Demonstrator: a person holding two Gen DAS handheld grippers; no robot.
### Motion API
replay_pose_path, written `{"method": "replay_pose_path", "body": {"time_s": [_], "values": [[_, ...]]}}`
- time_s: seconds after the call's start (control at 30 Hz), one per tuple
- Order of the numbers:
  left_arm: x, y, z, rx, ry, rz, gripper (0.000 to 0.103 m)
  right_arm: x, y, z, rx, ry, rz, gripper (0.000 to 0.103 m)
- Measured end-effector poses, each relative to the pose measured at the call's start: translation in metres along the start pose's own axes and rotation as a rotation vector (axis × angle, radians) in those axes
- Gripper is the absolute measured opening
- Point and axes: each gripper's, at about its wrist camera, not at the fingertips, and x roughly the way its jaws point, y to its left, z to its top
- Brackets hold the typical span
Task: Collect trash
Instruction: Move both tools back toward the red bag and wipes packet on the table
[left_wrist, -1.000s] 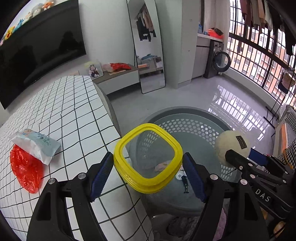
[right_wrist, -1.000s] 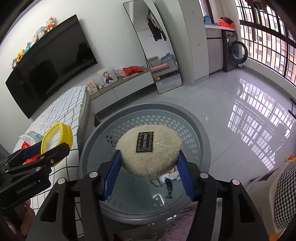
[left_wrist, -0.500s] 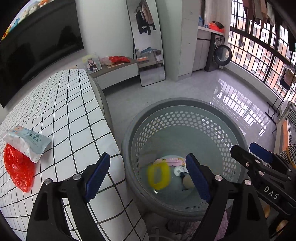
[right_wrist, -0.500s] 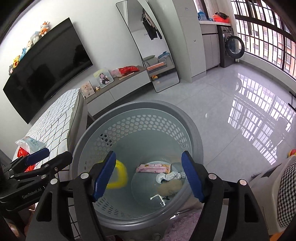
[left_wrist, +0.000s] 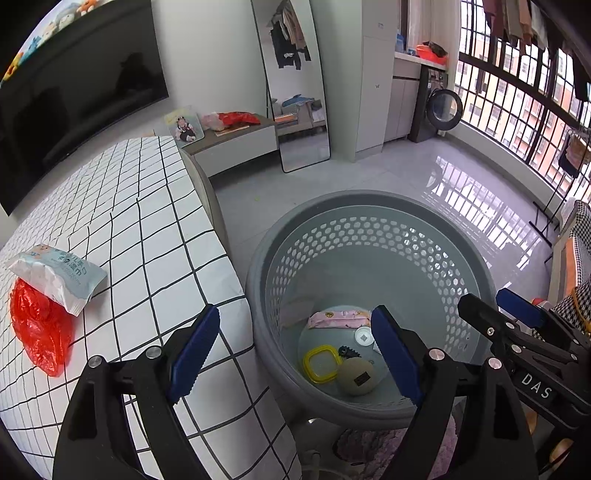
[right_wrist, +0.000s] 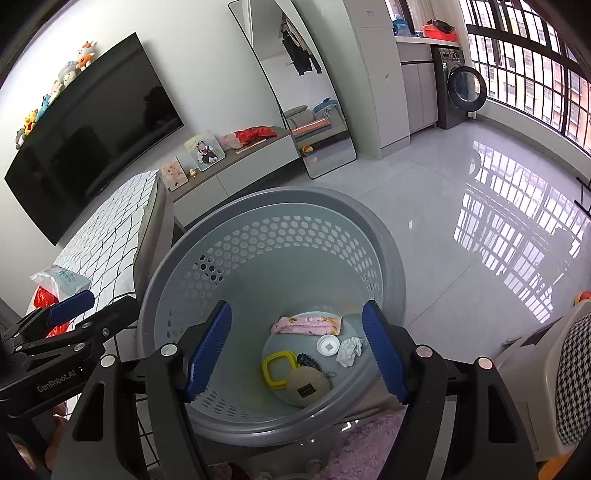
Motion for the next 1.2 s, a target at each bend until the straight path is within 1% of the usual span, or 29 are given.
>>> {"method": "replay_pose_path", "body": {"time_s": [0.37, 0.6, 0.8, 1.2], "values": [[-0.011, 0.015, -0.011, -0.023, -0.013, 0.009, 0.082, -0.010, 0.015, -0.004, -0.023, -0.016, 0.020, 0.070], [-0.026, 0.031, -0.018, -0.050, -0.033, 0.023, 0.082, -0.017, 0.030, -0.008, -0.049, -0.027, 0.038, 0.070], [-0.039, 0.047, -0.026, -0.079, -0.050, 0.047, 0.082, -0.020, 0.053, -0.011, -0.083, -0.031, 0.068, 0.070], [-0.068, 0.091, -0.049, -0.154, -0.078, 0.108, 0.082, -0.029, 0.104, -0.013, -0.164, -0.061, 0.128, 0.070]]}}
